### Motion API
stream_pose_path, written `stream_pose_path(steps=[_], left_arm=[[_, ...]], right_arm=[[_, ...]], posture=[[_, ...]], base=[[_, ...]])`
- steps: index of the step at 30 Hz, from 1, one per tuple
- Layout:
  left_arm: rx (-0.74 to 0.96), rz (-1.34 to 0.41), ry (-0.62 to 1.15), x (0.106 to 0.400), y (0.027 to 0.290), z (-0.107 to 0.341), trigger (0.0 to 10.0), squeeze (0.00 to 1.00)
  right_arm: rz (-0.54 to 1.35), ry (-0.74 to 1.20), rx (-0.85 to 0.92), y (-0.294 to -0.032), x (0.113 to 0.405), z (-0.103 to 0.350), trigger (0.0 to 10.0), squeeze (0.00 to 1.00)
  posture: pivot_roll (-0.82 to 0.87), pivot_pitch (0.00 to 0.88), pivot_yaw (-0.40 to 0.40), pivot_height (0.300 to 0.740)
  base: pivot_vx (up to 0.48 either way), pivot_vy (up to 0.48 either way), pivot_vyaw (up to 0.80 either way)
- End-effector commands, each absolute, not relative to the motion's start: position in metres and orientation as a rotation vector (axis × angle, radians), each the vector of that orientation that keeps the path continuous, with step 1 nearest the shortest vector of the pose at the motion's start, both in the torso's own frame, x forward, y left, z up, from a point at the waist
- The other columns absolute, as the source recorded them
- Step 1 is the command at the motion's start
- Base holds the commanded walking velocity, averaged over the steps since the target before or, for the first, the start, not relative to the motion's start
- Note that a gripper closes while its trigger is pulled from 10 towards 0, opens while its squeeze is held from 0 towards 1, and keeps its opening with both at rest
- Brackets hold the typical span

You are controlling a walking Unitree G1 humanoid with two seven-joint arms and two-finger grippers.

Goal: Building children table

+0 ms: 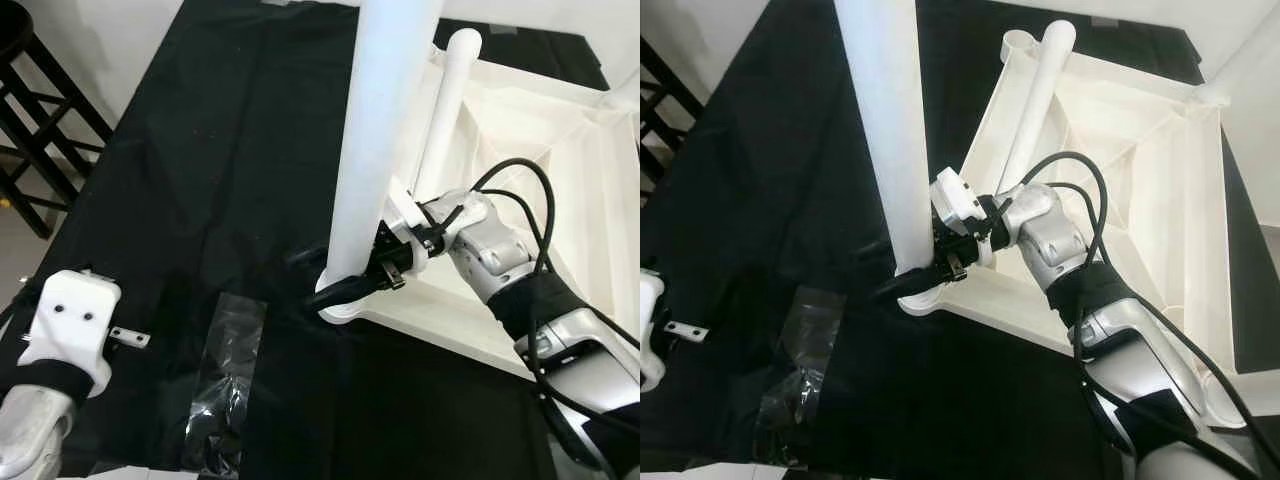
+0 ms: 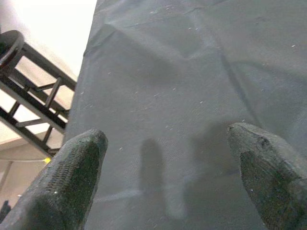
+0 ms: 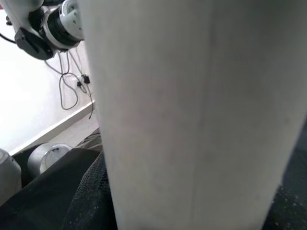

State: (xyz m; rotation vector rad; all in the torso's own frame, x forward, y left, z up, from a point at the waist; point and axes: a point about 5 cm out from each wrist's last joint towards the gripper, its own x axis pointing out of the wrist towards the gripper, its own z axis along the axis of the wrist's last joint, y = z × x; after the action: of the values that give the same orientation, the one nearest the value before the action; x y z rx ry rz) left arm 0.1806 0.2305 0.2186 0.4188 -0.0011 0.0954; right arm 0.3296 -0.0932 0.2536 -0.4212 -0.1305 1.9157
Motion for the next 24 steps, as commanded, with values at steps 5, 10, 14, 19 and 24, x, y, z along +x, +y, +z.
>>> stream_pose_path(steps=[5, 10, 14, 19, 24], left_arm=[[0.455, 0.116, 0.027, 0.170, 0.236, 0.221, 10.0, 0.00], [0.462, 0.113, 0.028, 0.169, 0.236, 0.222, 10.0, 0.00], [0.467, 0.104, 0.020, 0.174, 0.236, 0.225, 10.0, 0.00], [0.457, 0.103, 0.014, 0.178, 0.236, 0.223, 10.0, 0.00], [0.424, 0.091, -0.002, 0.188, 0.231, 0.219, 10.0, 0.00]], right_arm=[[1.938, 0.149, -0.407, -0.095, 0.329, 0.200, 10.0, 0.00], [1.945, 0.129, -0.403, -0.092, 0.331, 0.202, 10.0, 0.00], [1.925, 0.098, -0.365, -0.094, 0.331, 0.199, 10.0, 0.00], [1.890, 0.080, -0.357, -0.099, 0.332, 0.195, 10.0, 0.00], [1.769, 0.052, -0.373, -0.095, 0.331, 0.183, 10.0, 0.00]], posture=[[0.19, 0.413, -0.114, 0.740], [0.21, 0.412, -0.104, 0.740], [0.18, 0.402, -0.107, 0.740], [0.14, 0.394, -0.114, 0.740], [0.07, 0.365, -0.134, 0.740]], base=[[0.000, 0.000, 0.00], [0.000, 0.000, 0.00], [0.000, 0.000, 0.00], [0.000, 0.000, 0.00], [0.000, 0.000, 0.00]])
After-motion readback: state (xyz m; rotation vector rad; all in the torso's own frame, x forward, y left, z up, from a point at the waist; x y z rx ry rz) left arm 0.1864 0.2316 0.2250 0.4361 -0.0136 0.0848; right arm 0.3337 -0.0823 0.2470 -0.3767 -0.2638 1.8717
